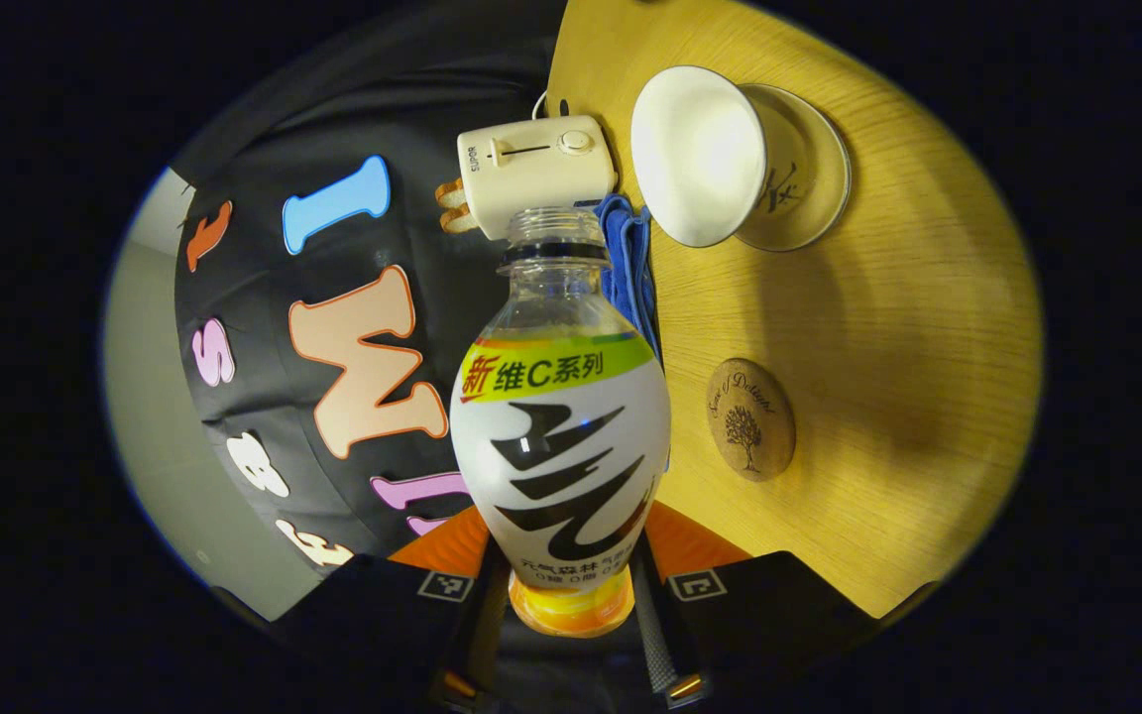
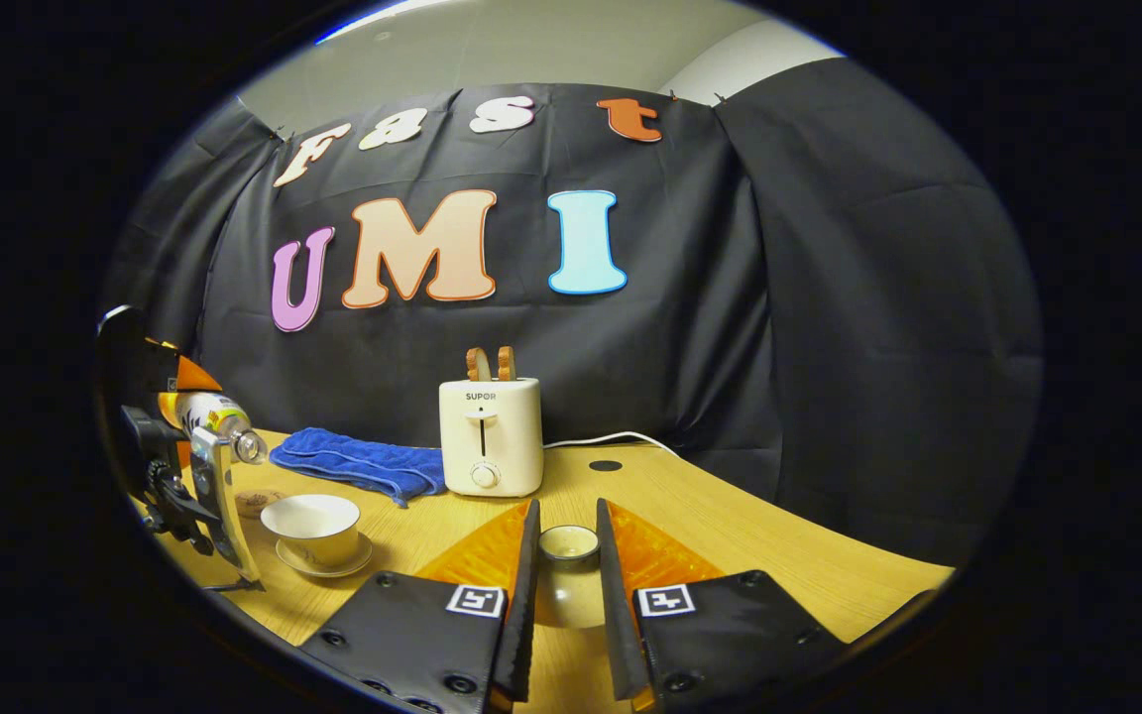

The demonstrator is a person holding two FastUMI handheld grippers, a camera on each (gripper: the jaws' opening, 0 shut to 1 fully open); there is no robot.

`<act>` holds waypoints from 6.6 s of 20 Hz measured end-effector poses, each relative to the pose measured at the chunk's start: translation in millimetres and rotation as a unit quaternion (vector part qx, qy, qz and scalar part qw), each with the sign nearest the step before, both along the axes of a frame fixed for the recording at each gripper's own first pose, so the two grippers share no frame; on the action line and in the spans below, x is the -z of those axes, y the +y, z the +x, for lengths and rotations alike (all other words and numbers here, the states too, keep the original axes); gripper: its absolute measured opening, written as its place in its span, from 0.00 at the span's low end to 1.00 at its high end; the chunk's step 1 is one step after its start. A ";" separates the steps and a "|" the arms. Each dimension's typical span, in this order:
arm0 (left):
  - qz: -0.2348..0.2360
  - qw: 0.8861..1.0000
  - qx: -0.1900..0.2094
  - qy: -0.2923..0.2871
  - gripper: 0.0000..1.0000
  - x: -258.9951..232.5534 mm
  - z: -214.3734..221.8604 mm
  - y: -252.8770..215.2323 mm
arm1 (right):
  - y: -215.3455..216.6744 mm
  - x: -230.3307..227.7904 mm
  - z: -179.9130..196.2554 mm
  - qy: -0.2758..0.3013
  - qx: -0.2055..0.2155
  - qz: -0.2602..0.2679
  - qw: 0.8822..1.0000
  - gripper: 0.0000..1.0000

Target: Open the teacup lid with one hand, grasp the water bottle and pour water into the teacup with the other hand; after pouring, place the water bottle on the coaster and then close the teacup lid.

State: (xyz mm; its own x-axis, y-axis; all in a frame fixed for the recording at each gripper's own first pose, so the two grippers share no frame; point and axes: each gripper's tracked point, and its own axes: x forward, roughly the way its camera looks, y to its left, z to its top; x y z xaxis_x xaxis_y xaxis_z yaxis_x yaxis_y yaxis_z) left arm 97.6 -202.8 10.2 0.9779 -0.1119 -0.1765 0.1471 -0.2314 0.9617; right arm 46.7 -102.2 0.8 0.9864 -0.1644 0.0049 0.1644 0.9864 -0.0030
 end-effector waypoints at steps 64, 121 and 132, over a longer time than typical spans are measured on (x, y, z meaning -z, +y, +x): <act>-0.713 0.669 -0.011 0.210 0.55 -8.9 11.5 -2.3 | -0.3 0.4 0.3 0.000 0.000 -0.001 1.000 0.34; -0.770 0.623 0.021 0.135 0.96 14.7 -30.9 53.3 | 80.8 4.4 24.6 0.002 -0.121 0.004 0.993 0.34; -0.780 0.622 -0.071 0.027 0.96 16.4 -51.5 117.6 | 187.9 9.1 49.3 0.011 -0.247 0.010 0.969 0.34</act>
State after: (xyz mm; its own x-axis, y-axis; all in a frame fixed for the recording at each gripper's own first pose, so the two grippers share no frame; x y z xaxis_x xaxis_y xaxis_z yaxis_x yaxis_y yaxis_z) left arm 46.1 -85.2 -6.3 0.9949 -0.1009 0.0049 0.1009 0.9949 -0.0064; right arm 96.0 85.8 -8.3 0.9444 0.3285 -0.0150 -0.3282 0.9444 0.0181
